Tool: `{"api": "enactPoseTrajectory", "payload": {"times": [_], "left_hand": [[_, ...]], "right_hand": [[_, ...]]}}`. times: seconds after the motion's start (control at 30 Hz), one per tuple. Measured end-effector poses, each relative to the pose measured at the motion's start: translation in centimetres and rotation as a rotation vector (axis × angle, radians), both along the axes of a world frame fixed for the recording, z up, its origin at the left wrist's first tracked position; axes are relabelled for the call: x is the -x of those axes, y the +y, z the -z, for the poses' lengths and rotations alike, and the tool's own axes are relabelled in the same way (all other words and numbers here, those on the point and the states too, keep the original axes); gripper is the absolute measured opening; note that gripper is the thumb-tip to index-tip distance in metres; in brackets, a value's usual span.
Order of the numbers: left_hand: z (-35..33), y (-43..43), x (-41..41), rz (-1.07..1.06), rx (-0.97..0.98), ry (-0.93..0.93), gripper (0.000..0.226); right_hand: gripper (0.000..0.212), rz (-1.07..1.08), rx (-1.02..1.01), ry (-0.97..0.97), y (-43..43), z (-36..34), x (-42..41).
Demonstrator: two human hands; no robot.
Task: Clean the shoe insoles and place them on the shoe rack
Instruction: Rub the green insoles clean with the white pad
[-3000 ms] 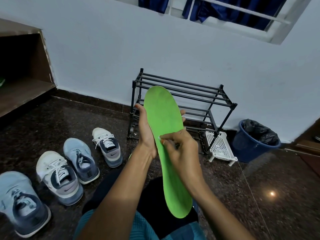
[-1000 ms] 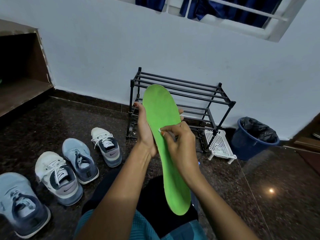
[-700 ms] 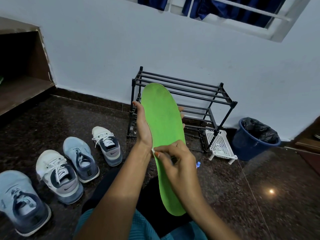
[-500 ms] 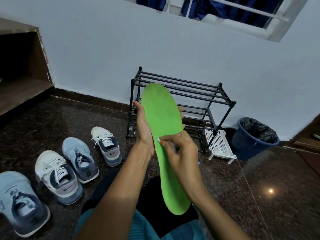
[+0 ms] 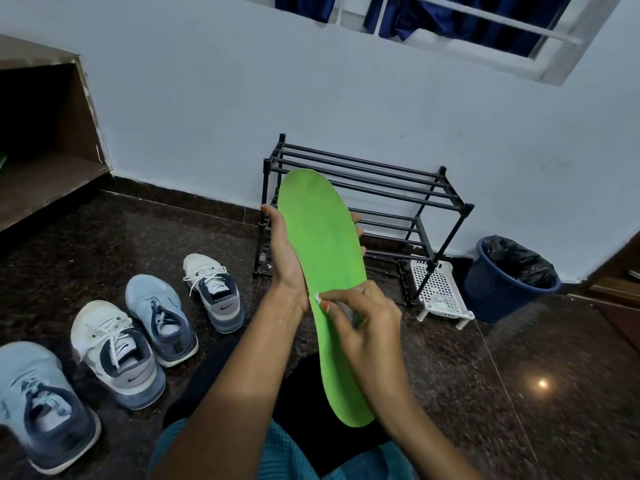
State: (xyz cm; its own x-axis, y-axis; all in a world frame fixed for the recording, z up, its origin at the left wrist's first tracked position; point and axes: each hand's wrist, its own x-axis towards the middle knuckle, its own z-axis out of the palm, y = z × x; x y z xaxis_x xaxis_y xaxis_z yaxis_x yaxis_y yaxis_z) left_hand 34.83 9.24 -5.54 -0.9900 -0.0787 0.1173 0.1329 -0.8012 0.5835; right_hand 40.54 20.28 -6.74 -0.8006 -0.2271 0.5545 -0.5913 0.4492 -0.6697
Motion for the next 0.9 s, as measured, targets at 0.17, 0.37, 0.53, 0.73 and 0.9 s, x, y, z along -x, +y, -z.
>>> {"api": "enactPoseTrajectory", "payload": {"times": [0.17,0.37,0.53,0.73,0.9], "left_hand": [[0.1,0.0,-0.2,-0.013,0.039,-0.024,0.100],[-0.3,0.2,-0.3,-0.029,0.122,-0.068,0.091],[-0.8,1.1,-0.9,0.091,0.202,-0.119,0.072],[-0.6,1.3,-0.9,0.073,0.197,-0.131,0.070],[-0.5,1.0,-0.8,0.044,0.130,-0.111,0.089]], "right_hand": [[0.011,0.002,0.049,-0.108,0.1,-1.4,2.4],[0.010,0.056,0.094,-0.097,0.0,-1.6,3.6],[0.010,0.111,0.139,-0.066,-0.2,-2.3,4.7],[0.011,0.128,0.130,-0.002,-0.6,-2.3,4.9],[0.024,0.066,0.028,0.081,-0.4,-1.5,3.6]]}}
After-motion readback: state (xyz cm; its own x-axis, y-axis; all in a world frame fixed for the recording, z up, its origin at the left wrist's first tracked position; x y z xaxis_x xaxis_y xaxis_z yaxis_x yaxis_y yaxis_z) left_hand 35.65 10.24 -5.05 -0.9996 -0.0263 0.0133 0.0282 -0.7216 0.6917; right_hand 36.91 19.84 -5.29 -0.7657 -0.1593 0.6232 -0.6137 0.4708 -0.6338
